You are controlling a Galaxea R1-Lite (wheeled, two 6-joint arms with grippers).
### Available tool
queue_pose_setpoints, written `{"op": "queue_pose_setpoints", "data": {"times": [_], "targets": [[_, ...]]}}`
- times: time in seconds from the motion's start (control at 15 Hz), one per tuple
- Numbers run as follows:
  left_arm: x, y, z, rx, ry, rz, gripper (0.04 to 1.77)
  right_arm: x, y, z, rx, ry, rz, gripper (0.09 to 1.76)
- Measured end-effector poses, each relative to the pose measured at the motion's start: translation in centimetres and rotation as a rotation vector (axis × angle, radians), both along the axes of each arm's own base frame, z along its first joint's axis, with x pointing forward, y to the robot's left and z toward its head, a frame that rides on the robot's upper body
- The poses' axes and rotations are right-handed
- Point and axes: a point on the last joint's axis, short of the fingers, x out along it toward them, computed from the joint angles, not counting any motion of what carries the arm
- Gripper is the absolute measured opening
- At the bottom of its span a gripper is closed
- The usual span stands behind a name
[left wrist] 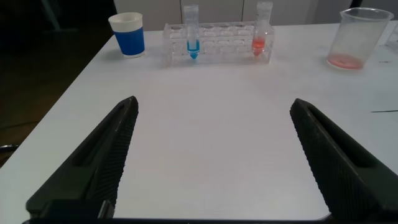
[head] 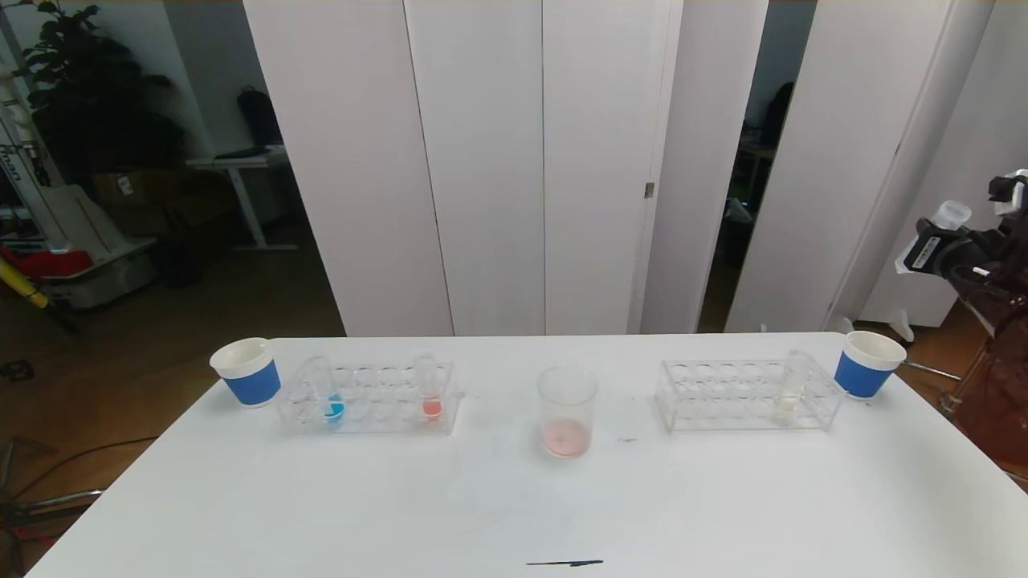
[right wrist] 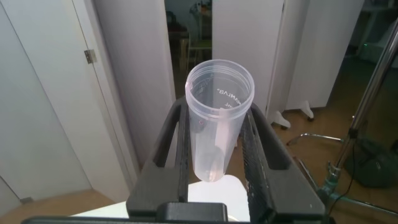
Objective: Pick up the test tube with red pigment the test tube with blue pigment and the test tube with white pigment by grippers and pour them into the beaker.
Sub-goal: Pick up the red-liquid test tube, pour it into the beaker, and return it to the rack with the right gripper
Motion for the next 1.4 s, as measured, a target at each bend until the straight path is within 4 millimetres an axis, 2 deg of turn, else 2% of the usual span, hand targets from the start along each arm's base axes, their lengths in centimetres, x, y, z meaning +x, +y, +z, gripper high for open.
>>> {"op": "queue_pose_setpoints", "data": {"times": [0.47, 0.8, 1.33, 1.4], "targets": [[0.0, 0.0, 0.0, 0.0, 0.0, 0.0, 1.75, 1.5, -1.7, -5.9, 0.041, 0.146, -0.03, 0.58], [0.0, 0.0, 0.0, 0.0, 0.0, 0.0, 1.75, 1.3, -1.7, -9.5, 0.065, 0.248, -0.03, 0.58], [0.0, 0.0, 0.0, 0.0, 0.0, 0.0, 1.75, 1.4, -1.3, -11.9, 0.073, 0.28, -0.019, 0.58], [0.0, 0.0, 0.0, 0.0, 0.0, 0.0, 1.75, 1.3, -1.3, -12.1, 0.075, 0.285, -0.012, 0.63]]}}
